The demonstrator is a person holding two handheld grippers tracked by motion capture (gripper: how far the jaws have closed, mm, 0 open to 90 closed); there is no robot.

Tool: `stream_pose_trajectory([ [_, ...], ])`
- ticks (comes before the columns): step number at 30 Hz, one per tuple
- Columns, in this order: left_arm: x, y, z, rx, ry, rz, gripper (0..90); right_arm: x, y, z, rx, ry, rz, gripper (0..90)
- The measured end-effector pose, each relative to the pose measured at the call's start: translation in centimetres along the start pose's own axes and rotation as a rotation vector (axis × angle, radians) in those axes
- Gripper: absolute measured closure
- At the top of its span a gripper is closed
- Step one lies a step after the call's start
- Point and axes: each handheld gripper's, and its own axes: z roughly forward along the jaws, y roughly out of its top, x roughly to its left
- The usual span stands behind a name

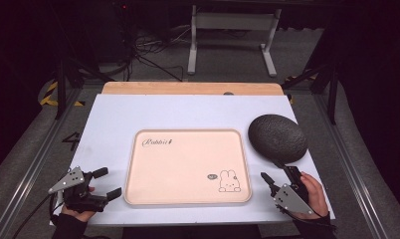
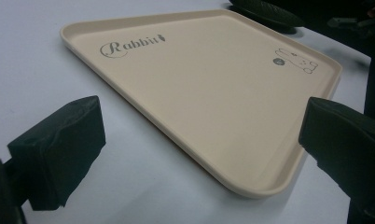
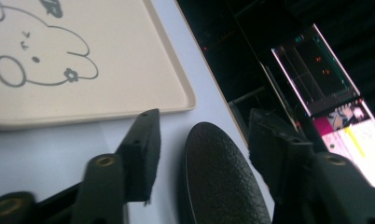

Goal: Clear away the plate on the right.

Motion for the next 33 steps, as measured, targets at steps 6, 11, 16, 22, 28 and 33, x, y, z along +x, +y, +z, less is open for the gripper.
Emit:
stream_pose_trajectory([
  [6, 0.0, 0.0, 0.0, 0.001, -0.001, 0.004, 1.1, 0.0, 0.0, -0.1, 0.027, -0.019, -0.074, 50.4],
  [11, 0.0, 0.0, 0.0, 0.001, 0.001, -0.003, 1.2, 0.1, 0.1, 0.0, 0.086, -0.032, -0.164, 48.8],
  [16, 0.0, 0.0, 0.0, 0.006, -0.001, 0.001, 1.2, 0.6, -0.2, 0.2, 0.125, -0.038, -0.231, 49.9],
  [22, 0.0, 0.0, 0.0, 0.004, -0.002, -0.006, 1.2, 1.1, -1.0, 0.9, 0.161, -0.041, -0.29, 54.2],
  [28, 0.0, 0.0, 0.0, 0.003, -0.001, -0.006, 1.3, 1.6, -1.9, 1.4, 0.208, -0.023, -0.328, 55.6],
  [33, 0.0, 0.0, 0.0, 0.004, -0.001, -0.006, 1.3, 2.1, -2.3, 1.8, 0.23, -0.004, -0.402, 55.7],
])
